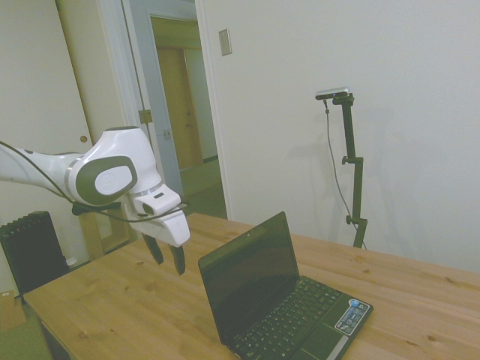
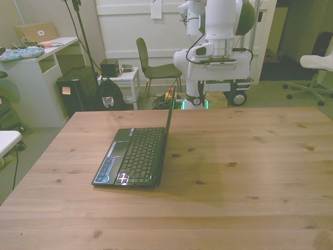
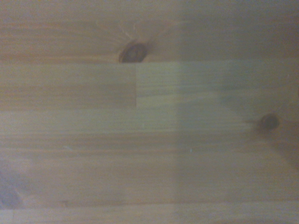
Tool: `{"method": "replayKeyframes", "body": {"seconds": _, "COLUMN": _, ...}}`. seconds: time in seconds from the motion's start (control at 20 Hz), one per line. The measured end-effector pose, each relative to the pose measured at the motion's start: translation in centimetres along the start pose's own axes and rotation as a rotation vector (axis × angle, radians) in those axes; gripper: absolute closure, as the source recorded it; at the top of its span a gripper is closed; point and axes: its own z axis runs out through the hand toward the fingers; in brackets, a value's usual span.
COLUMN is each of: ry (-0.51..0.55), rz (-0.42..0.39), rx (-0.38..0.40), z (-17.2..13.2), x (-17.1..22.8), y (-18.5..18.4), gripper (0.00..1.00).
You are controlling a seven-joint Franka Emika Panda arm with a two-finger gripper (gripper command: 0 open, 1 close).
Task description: Close the laptop
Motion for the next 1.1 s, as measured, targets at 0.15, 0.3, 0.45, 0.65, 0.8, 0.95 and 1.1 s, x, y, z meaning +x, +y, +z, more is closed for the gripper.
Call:
{"method": "replayKeyframes", "body": {"seconds": 0.15, "ry": 0.013, "rz": 0.044, "rx": -0.006, "z": -0.8, "x": 4.0, "y": -0.6, "gripper": 0.00}}
{"method": "replayKeyframes", "body": {"seconds": 0.3, "ry": 0.024, "rz": 0.076, "rx": -0.016, "z": -0.4, "x": 7.6, "y": -1.2, "gripper": 0.00}}
{"method": "replayKeyframes", "body": {"seconds": 0.45, "ry": 0.026, "rz": 0.093, "rx": -0.021, "z": 0.3, "x": 10.5, "y": -2.4, "gripper": 1.00}}
{"method": "replayKeyframes", "body": {"seconds": 0.65, "ry": 0.026, "rz": 0.100, "rx": -0.021, "z": 0.6, "x": 12.4, "y": -3.7, "gripper": 1.00}}
{"method": "replayKeyframes", "body": {"seconds": 0.8, "ry": 0.027, "rz": 0.103, "rx": -0.021, "z": 0.4, "x": 12.9, "y": -3.9, "gripper": 1.00}}
{"method": "replayKeyframes", "body": {"seconds": 0.95, "ry": 0.026, "rz": 0.109, "rx": -0.022, "z": 0.0, "x": 13.2, "y": -3.8, "gripper": 1.00}}
{"method": "replayKeyframes", "body": {"seconds": 1.1, "ry": 0.025, "rz": 0.114, "rx": -0.022, "z": -0.2, "x": 13.4, "y": -3.6, "gripper": 1.00}}
